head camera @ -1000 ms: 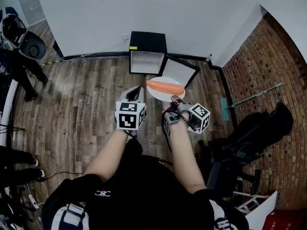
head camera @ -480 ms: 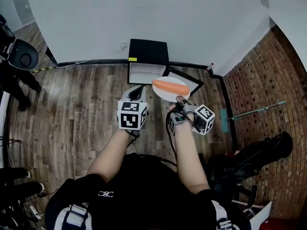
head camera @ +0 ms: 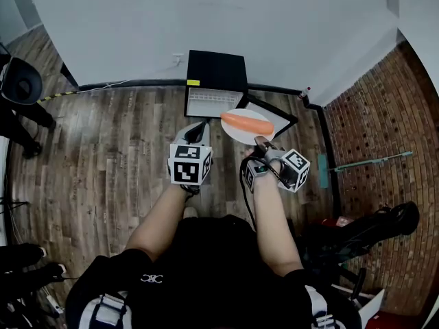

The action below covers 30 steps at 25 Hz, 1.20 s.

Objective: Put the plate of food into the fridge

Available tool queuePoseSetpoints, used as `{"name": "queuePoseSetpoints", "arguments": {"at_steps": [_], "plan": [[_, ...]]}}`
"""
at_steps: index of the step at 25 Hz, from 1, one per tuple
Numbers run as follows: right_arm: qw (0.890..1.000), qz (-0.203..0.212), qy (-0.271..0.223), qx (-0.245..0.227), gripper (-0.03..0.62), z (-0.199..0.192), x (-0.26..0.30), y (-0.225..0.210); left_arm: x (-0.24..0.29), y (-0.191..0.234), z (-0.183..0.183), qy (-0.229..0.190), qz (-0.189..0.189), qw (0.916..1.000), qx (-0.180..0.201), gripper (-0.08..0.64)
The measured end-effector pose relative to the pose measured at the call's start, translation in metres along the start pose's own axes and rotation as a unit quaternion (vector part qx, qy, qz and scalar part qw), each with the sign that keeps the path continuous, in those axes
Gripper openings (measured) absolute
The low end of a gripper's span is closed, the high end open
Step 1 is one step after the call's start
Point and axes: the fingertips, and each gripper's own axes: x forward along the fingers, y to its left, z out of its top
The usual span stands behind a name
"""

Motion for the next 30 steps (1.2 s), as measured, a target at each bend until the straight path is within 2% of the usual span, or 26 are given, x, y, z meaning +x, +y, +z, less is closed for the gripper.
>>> {"name": "queuePoseSetpoints", "arguments": {"at_steps": [8, 15, 20, 26, 30], "plan": [[1.0, 0.007, 0.009, 0.003, 0.035, 0.0, 0.036, 0.001, 0.016, 0.031, -0.002, 0.003, 0.011, 0.9998, -0.014, -0.003], [0.999, 0.022, 0.029, -0.012, 0.035, 0.023, 0.082, 0.02, 0.055, 0.05, 0.013, -0.006, 0.027, 0.9995, -0.014, -0.003], [0.998, 0.033, 0.045, -0.022, 0.034, 0.053, 0.141, 0.037, 0.109, 0.067, 0.023, -0.007, 0.047, 0.9987, -0.019, -0.003], [0.997, 0.015, 0.067, -0.038, 0.034, 0.093, 0.204, 0.039, 0.187, 0.072, 0.036, -0.008, 0.057, 0.9978, -0.032, -0.003], [0.995, -0.008, 0.095, -0.038, 0.035, 0.113, 0.231, 0.022, 0.222, 0.073, 0.021, 0.003, 0.069, 0.9957, -0.062, -0.003]]}}
